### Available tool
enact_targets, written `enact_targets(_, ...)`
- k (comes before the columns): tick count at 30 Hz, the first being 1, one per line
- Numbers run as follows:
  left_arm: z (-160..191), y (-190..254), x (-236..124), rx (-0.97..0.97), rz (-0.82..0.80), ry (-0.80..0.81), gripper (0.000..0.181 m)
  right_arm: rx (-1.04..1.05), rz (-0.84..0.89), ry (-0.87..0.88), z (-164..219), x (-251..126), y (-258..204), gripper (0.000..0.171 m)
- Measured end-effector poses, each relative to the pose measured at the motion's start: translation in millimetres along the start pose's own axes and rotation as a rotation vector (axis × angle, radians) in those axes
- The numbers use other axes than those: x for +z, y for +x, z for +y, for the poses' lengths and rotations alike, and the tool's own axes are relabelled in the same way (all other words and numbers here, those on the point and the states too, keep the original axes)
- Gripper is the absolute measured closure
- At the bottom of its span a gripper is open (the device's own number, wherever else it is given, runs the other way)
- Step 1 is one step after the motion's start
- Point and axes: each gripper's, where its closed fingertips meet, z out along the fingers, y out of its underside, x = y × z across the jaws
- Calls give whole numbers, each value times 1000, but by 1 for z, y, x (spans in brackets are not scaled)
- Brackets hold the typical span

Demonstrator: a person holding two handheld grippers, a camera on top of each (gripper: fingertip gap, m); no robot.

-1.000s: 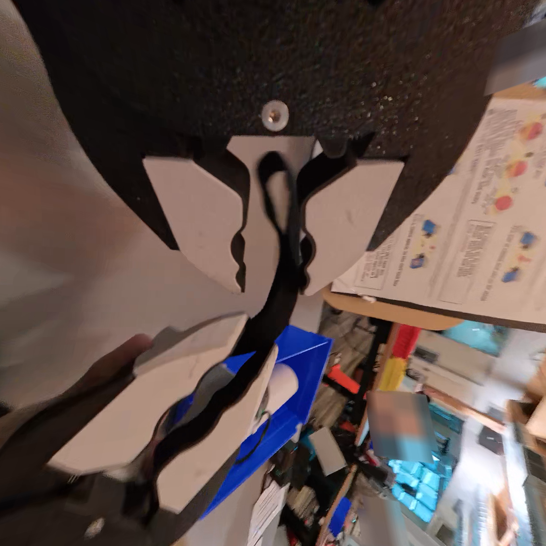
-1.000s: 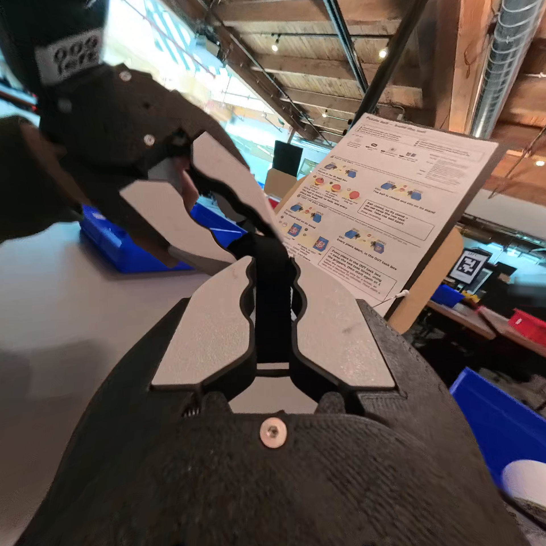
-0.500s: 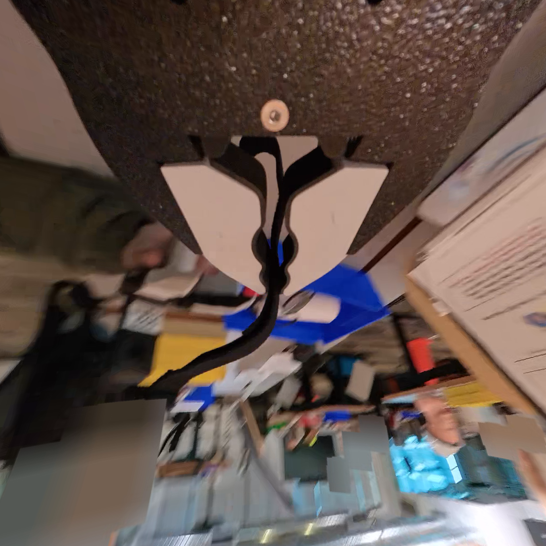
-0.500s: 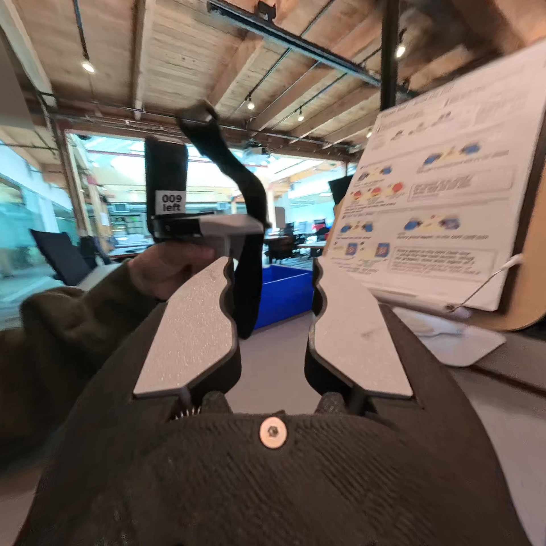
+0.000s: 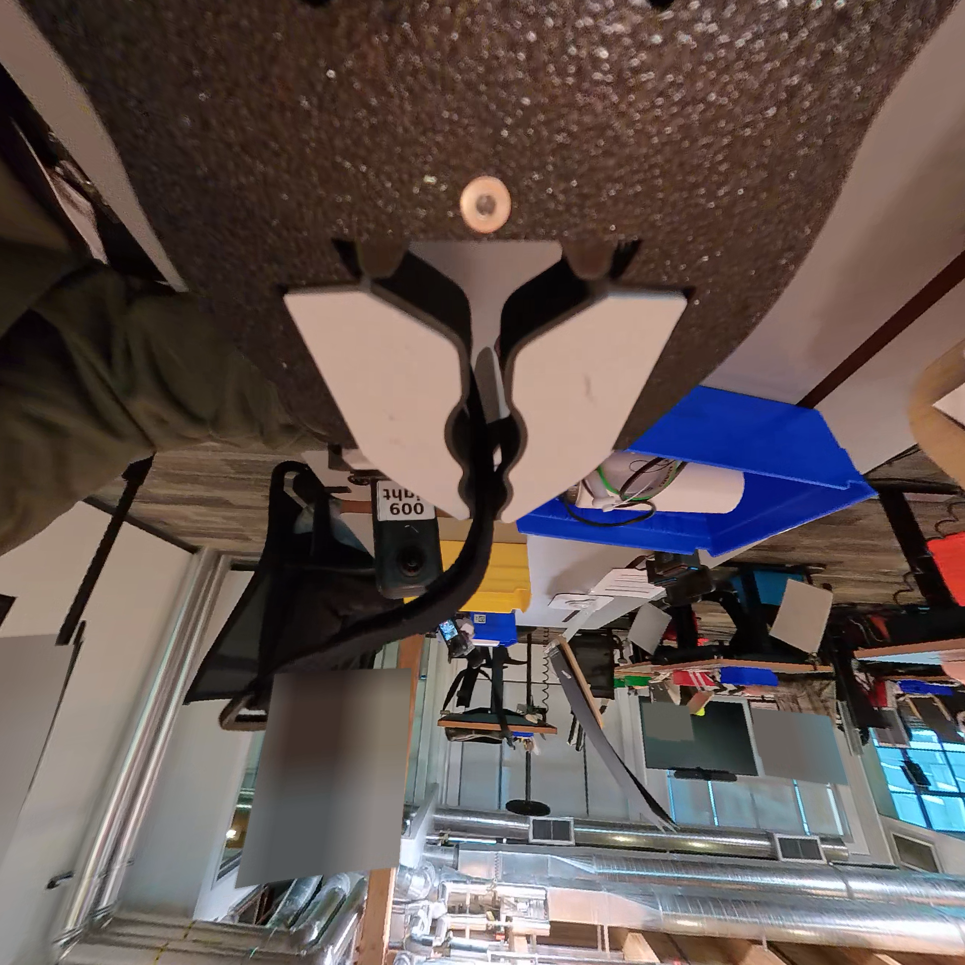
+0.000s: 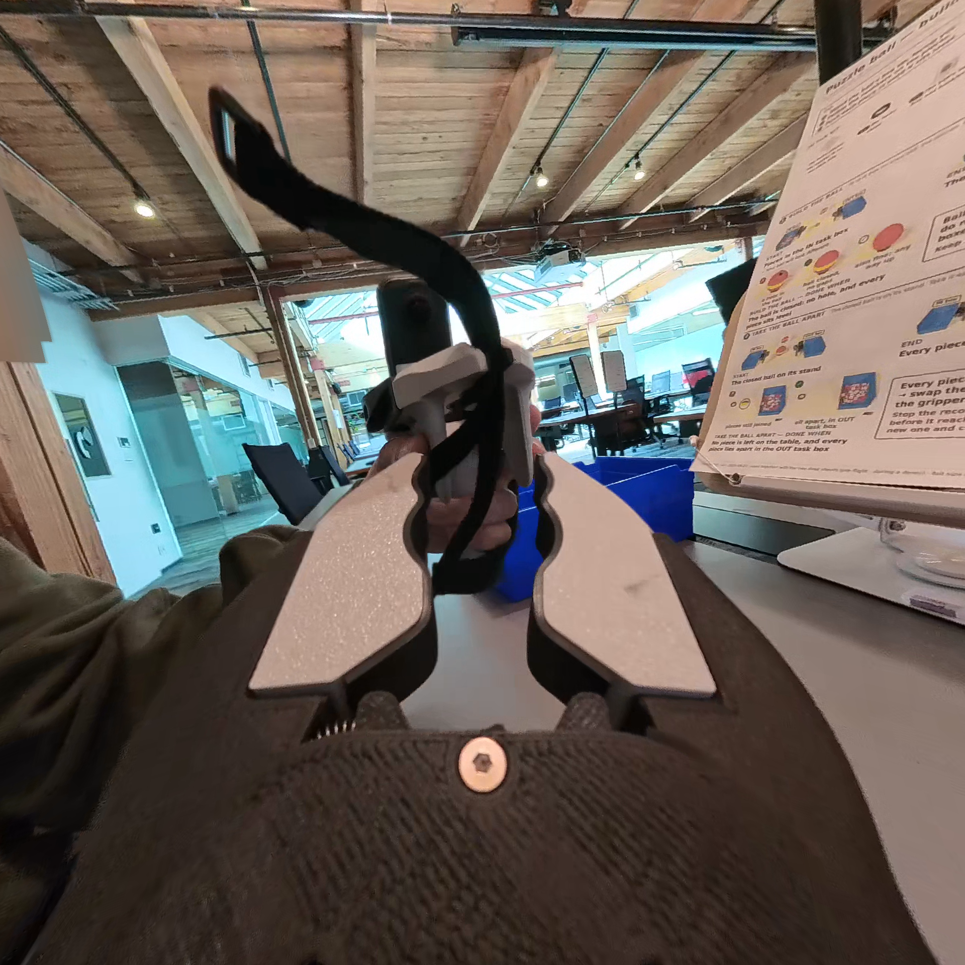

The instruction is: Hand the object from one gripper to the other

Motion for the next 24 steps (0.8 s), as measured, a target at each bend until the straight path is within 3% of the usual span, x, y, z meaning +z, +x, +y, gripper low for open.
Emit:
enact_targets(8,0,8,2,8,41,-12,176,75,-68,-26,2,-1,-6,123)
enact_targets(10,0,14,4,8,65,-13,176,53,-29,-23,0,-2,0,130)
enact_targets(15,6,17,8,8,85,-39,176,-122,21,-61,4,-3,3,165)
enact_targets(21,7,1,6,23,-24,-54,173,-512,244,-132,4,-2,16,167)
enact_targets(24,13,-15,9,25,-148,-88,153,-705,470,-195,1,-9,35,167)
